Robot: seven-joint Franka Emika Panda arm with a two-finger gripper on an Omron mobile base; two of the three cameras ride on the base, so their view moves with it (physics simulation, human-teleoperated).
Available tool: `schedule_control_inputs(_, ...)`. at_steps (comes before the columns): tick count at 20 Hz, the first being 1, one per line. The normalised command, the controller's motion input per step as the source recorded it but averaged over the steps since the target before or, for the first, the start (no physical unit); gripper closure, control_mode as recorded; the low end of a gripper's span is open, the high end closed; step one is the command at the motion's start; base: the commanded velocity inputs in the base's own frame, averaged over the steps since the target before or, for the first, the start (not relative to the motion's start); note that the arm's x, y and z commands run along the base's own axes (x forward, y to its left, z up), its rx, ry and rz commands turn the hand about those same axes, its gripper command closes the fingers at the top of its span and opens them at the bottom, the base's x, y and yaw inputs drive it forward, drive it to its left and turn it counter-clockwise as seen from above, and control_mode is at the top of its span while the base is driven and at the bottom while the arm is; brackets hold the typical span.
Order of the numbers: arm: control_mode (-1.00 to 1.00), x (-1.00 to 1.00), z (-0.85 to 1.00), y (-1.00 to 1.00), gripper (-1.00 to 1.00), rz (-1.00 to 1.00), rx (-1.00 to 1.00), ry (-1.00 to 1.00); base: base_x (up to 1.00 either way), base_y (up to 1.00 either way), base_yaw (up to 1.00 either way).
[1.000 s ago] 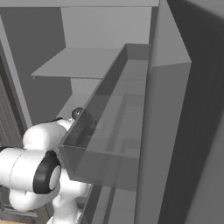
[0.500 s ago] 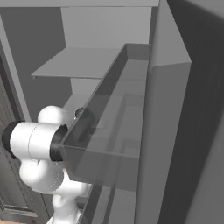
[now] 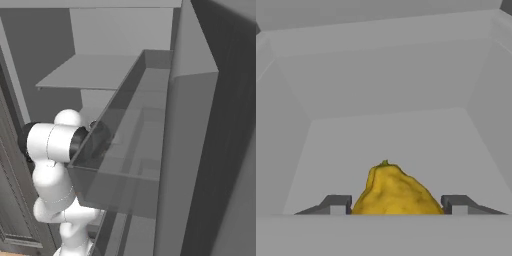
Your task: Place the liquor on the top shelf of the fridge to keep it out of children's reach, and place the lemon and apple on lower shelves for easy access.
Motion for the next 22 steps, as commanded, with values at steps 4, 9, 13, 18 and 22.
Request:
schedule_control_inputs(4, -1.00, 0.36, -0.25, 0.00, 1.00, 0.00, 0.00, 0.00, 0.00, 0.00, 0.00)
schedule_control_inputs(9, -1.00, 0.29, -0.38, 0.00, -1.00, 0.00, 0.00, 0.00, 0.00, 0.00, 0.00)
schedule_control_inputs(13, -1.00, 0.12, -0.25, 0.00, -1.00, 0.00, 0.00, 0.00, 0.00, 0.00, 0.00)
schedule_control_inputs(18, -1.00, 0.00, -0.01, 0.00, -1.00, 0.00, 0.00, 0.00, 0.00, 0.00, 0.00)
schedule_control_inputs(22, -1.00, -0.04, 0.34, 0.00, -1.00, 0.00, 0.00, 0.00, 0.00, 0.00, 0.00)
